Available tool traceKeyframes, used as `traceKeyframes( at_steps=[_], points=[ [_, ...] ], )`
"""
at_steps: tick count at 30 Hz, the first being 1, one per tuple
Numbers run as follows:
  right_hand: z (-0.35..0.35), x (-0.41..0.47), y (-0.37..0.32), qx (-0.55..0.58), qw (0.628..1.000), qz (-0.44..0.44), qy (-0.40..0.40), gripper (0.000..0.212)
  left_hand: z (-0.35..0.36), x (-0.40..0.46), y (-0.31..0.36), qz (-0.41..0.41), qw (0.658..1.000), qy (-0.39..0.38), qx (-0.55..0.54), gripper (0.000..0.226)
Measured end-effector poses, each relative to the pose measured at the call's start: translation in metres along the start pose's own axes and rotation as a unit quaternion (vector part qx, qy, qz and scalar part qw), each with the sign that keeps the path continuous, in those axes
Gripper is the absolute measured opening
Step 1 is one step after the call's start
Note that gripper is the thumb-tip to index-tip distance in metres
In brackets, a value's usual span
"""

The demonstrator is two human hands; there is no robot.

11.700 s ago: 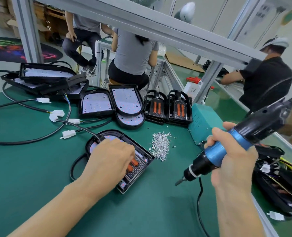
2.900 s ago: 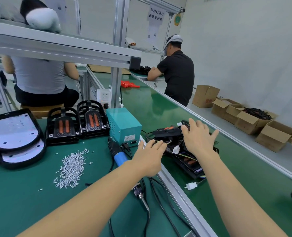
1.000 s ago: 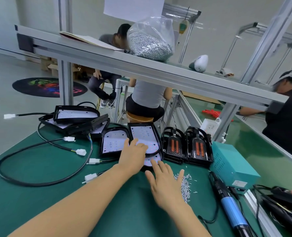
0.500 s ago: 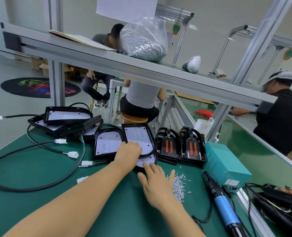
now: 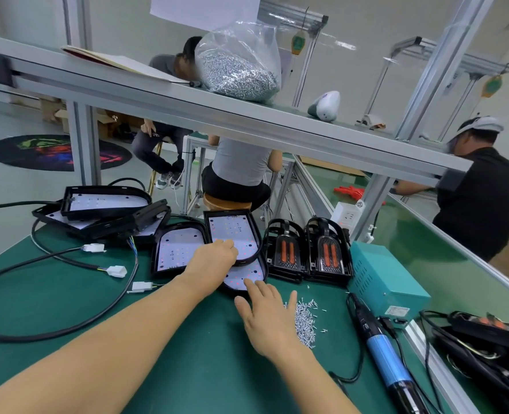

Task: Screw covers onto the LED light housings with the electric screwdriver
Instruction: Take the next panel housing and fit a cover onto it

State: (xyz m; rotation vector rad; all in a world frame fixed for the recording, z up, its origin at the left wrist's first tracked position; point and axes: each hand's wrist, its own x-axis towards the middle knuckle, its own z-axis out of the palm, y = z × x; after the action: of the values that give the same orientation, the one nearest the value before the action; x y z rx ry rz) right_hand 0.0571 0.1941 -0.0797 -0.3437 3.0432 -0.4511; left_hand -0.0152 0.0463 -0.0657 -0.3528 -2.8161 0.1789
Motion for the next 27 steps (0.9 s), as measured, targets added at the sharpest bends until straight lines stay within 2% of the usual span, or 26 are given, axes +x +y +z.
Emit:
traceKeyframes(
  at_steps=[3,5,7,10,13,15,16,18,20,21,23,25,27],
  points=[
    [-0.002,0.004,0.002,0.118,0.991,-0.007,0.055,0.051,-0.008,-0.001,-0.006,0.006,0.999,0.031,-0.007,0.021],
    [-0.009,0.008,0.001,0.259,0.963,0.01,0.079,0.05,-0.02,-0.008,-0.008,0.028,0.992,0.12,-0.004,0.02],
    [-0.019,0.014,0.001,0.373,0.923,0.052,0.083,0.054,-0.033,-0.019,-0.006,0.065,0.983,0.174,0.007,0.038],
    [-0.033,0.024,0.0,0.554,0.823,0.106,0.069,0.063,-0.042,-0.037,-0.001,0.1,0.968,0.228,-0.018,0.043],
    [-0.044,0.031,0.0,0.697,0.707,0.115,0.034,0.061,-0.046,-0.054,0.011,0.132,0.955,0.262,-0.046,0.033],
    [-0.05,0.031,0.0,0.75,0.65,0.119,0.029,0.05,-0.046,-0.065,0.021,0.151,0.945,0.283,-0.064,0.019],
    [-0.051,0.031,0.002,0.762,0.634,0.125,0.039,0.041,-0.046,-0.07,0.026,0.157,0.941,0.291,-0.073,0.015],
    [-0.051,0.028,0.008,0.764,0.628,0.139,0.057,0.028,-0.05,-0.078,0.035,0.166,0.933,0.301,-0.107,0.017],
    [-0.05,0.021,0.015,0.769,0.619,0.15,0.053,0.029,-0.05,-0.086,0.04,0.16,0.922,0.304,-0.181,0.016],
    [-0.049,0.018,0.019,0.775,0.61,0.156,0.05,0.032,-0.049,-0.089,0.042,0.145,0.914,0.297,-0.237,0.023],
    [-0.049,0.009,0.027,0.788,0.592,0.16,0.058,0.034,-0.05,-0.095,0.043,0.087,0.877,0.264,-0.391,0.036],
    [-0.05,-0.001,0.035,0.793,0.583,0.163,0.069,0.032,-0.051,-0.099,0.041,-0.019,0.803,0.226,-0.551,0.033],
    [-0.049,-0.012,0.041,0.79,0.587,0.165,0.06,0.033,-0.051,-0.093,0.036,-0.128,0.732,0.144,-0.653,0.021]
  ],
)
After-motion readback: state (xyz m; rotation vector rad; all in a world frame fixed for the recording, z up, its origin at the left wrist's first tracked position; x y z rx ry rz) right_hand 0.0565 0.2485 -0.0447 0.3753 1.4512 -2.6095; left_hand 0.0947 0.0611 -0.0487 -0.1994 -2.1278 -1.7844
